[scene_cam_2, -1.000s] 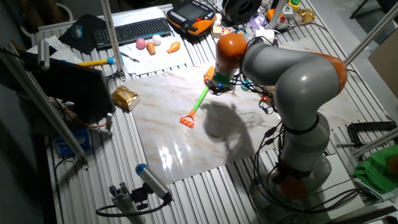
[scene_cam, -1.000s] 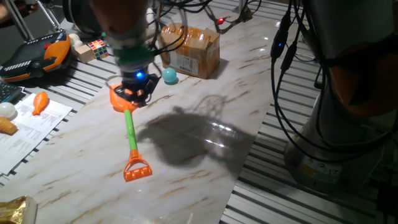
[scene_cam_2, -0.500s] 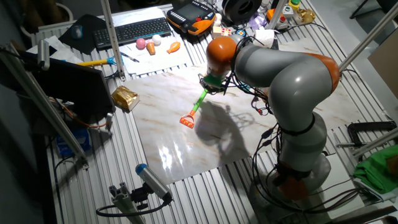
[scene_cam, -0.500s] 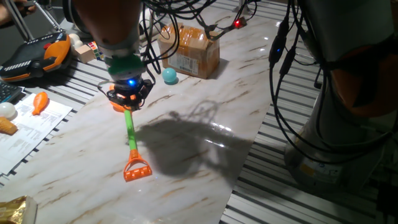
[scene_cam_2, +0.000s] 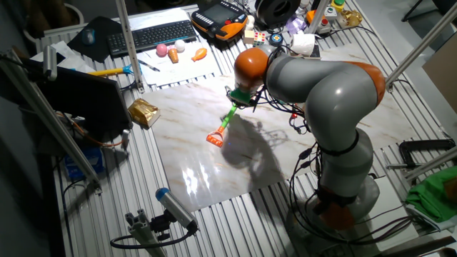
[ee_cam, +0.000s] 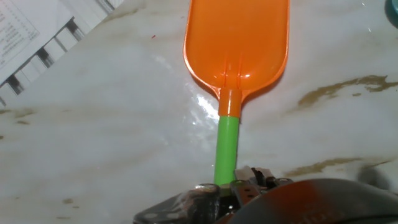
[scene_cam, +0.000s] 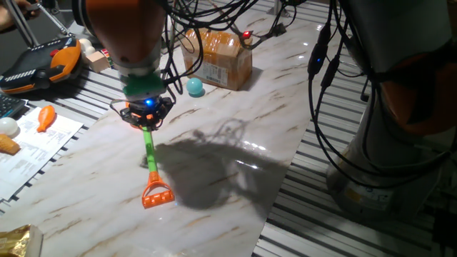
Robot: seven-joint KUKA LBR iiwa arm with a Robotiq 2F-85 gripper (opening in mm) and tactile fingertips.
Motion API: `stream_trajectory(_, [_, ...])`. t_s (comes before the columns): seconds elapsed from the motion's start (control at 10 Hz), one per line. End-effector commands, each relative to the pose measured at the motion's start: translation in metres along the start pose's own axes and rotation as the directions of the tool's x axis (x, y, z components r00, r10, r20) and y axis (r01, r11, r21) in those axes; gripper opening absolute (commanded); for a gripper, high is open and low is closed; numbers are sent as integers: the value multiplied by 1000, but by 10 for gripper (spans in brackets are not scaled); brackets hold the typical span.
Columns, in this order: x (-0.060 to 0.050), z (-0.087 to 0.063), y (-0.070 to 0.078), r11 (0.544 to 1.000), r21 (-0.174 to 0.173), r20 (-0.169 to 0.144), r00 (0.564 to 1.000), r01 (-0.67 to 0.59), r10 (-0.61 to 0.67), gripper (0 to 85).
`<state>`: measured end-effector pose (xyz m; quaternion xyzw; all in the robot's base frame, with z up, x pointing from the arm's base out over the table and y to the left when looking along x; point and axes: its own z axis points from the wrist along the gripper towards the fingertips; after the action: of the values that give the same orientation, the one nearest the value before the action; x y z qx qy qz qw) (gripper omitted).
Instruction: Use a shovel to scoop up an object
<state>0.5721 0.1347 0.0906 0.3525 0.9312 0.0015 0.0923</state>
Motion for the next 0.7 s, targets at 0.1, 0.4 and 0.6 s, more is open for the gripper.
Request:
stream_trajectory(0.1, [1,3,3,1000,4,4,1000,-12,12,7])
stream_trajectory(0.4, [4,14,9,999,6,12,999,-32,32,7])
stream_trajectory(0.6, [4,15,11,999,7,11,999,-35,35,7])
